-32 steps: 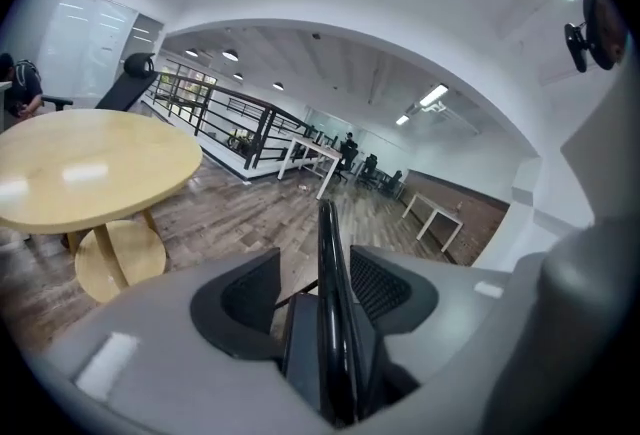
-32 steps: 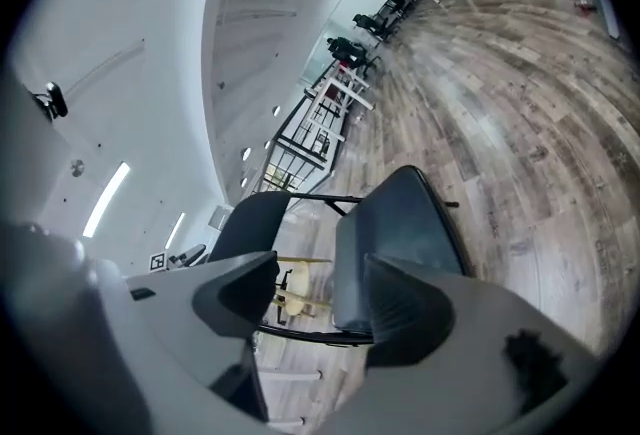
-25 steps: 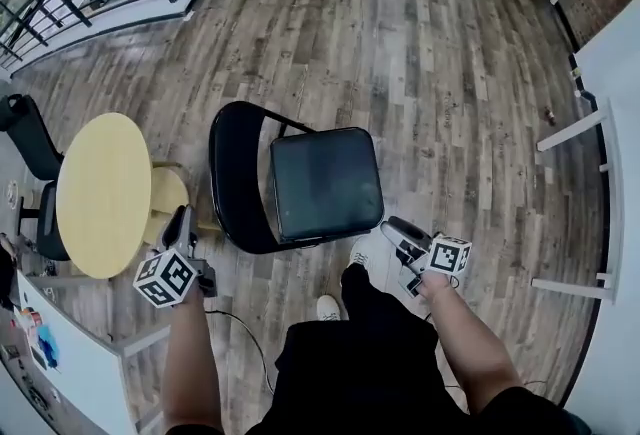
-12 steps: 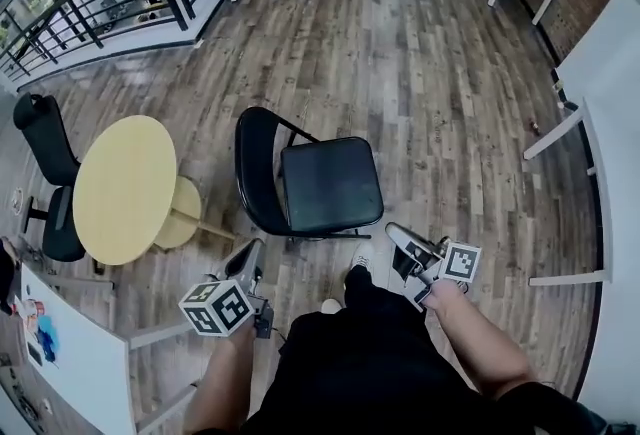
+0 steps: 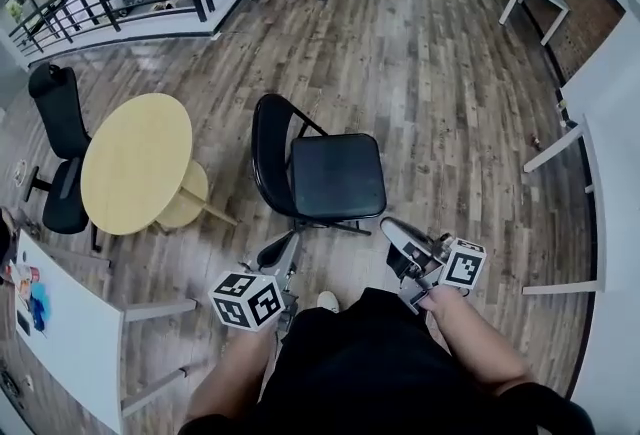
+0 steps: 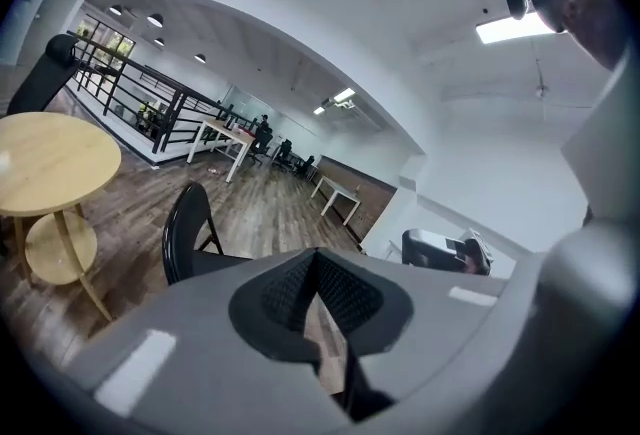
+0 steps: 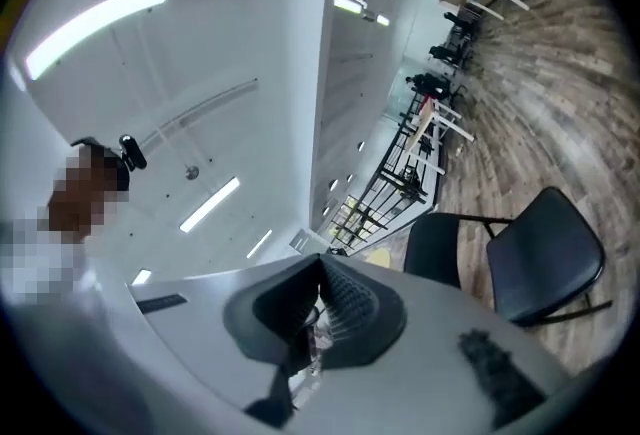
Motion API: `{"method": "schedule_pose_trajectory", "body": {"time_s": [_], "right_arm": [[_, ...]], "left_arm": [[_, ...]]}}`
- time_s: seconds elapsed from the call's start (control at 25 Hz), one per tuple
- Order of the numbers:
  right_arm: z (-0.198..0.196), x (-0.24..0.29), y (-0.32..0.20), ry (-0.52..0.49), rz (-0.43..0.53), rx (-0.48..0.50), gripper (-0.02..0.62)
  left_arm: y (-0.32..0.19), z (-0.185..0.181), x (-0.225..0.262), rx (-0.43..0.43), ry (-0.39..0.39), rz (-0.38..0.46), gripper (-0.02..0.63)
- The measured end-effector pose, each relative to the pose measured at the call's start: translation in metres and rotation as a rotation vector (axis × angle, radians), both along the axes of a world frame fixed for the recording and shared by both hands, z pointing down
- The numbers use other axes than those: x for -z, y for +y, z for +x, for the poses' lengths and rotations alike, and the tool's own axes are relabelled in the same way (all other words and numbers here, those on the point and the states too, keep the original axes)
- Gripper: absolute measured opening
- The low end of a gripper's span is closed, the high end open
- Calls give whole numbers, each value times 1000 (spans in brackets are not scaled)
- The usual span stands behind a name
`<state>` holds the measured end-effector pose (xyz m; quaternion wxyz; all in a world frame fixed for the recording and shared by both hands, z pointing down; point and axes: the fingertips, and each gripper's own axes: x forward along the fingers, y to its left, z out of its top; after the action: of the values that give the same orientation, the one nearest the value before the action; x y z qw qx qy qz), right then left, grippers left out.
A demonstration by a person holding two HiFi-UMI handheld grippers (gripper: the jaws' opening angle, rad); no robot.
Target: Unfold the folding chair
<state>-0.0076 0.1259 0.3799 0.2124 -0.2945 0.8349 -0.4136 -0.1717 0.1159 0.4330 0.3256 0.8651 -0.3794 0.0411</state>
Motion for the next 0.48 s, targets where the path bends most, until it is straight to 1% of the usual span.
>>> {"method": "schedule_pose_trajectory", "body": {"time_s": [0.08, 0.24, 0.28, 0.36, 0.48], "right_arm": [[0, -1, 4, 105, 20, 1, 6], [2, -21, 14, 396, 16, 24, 6], [4, -24, 19, 450, 25, 31, 6], [10, -27, 32, 495, 36, 50, 6], [20, -22, 54, 484, 44, 76, 6]], "left_arm": [[8, 2, 0, 11, 16, 1, 6], [22, 8, -4, 31, 26, -7, 6], [26, 12, -3, 32, 28, -7, 6], [35, 22, -1, 33, 38, -9, 6], [53, 38, 2, 34, 62, -28, 6]]}}
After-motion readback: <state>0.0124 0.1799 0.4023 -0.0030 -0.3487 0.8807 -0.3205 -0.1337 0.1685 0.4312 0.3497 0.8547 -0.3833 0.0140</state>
